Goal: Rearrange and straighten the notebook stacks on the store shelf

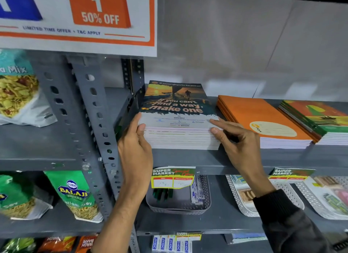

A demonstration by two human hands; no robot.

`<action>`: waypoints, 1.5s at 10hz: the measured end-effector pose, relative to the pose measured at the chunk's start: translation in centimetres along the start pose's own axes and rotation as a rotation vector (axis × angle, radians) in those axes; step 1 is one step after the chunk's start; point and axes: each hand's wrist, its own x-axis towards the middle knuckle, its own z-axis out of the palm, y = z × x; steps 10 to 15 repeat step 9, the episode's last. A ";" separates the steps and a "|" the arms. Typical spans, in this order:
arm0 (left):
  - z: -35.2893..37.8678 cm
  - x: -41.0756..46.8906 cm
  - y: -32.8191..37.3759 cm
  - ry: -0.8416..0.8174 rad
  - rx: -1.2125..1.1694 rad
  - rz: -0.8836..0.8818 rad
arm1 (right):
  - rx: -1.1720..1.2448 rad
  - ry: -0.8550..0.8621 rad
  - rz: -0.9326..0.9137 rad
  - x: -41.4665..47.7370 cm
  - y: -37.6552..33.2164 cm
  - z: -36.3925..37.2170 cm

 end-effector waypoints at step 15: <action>-1.0 -0.3 0.9 -0.160 0.209 0.014 | -0.240 -0.078 -0.083 -0.8 -1.1 0.1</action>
